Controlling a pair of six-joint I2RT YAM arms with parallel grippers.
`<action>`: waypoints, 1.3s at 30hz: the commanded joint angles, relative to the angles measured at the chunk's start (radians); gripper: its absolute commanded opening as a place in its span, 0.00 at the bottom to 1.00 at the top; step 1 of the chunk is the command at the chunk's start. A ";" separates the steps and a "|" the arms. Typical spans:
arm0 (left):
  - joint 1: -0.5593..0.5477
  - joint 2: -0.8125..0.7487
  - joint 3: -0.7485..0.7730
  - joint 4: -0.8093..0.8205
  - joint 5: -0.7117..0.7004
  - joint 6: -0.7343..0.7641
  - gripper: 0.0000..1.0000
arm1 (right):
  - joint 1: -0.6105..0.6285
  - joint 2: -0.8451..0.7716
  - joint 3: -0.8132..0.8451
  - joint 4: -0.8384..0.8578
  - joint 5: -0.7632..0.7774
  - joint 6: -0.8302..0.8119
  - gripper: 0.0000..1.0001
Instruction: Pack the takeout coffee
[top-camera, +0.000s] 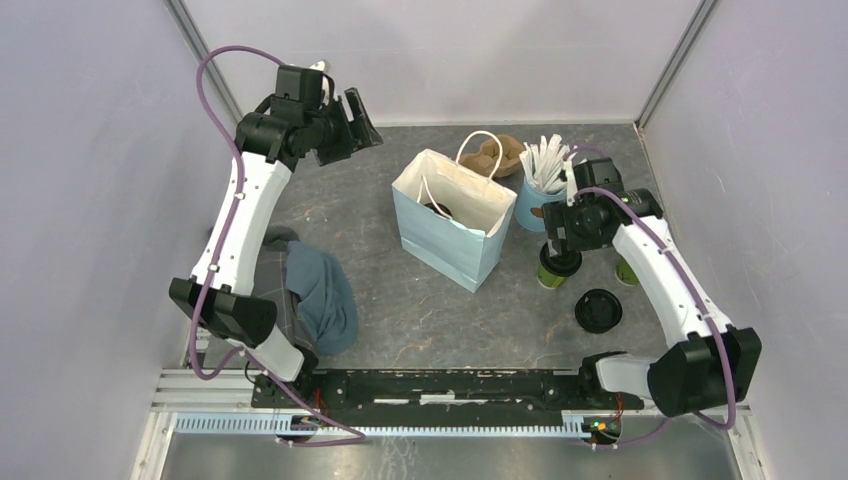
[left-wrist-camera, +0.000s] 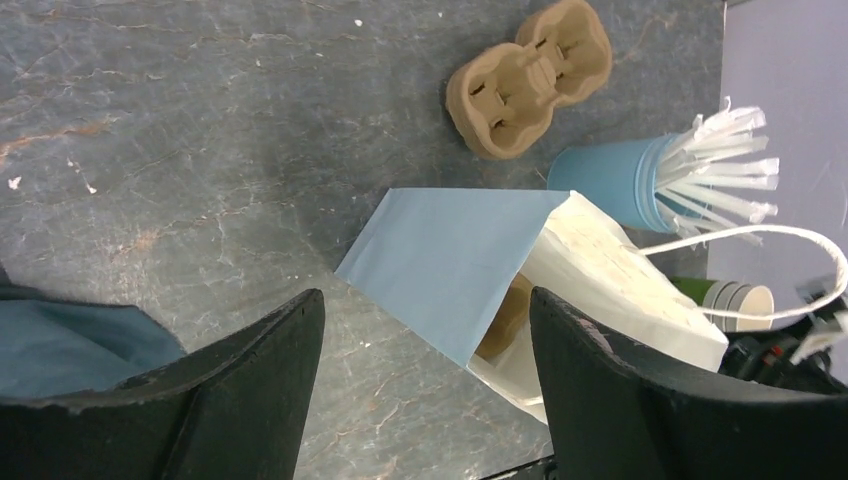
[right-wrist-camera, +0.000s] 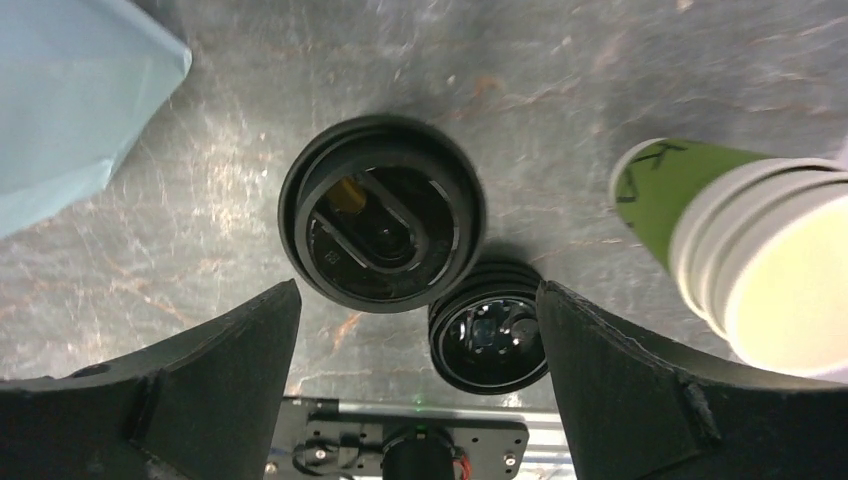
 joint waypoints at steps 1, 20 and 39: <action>0.001 -0.005 0.033 0.041 0.088 0.100 0.81 | -0.003 0.015 -0.022 -0.002 -0.083 -0.012 0.93; 0.001 -0.089 -0.165 0.148 0.184 0.031 0.79 | 0.004 0.087 -0.047 0.067 -0.064 -0.048 0.84; 0.001 -0.063 -0.145 0.157 0.190 0.038 0.79 | 0.023 0.106 -0.074 0.086 -0.039 -0.056 0.79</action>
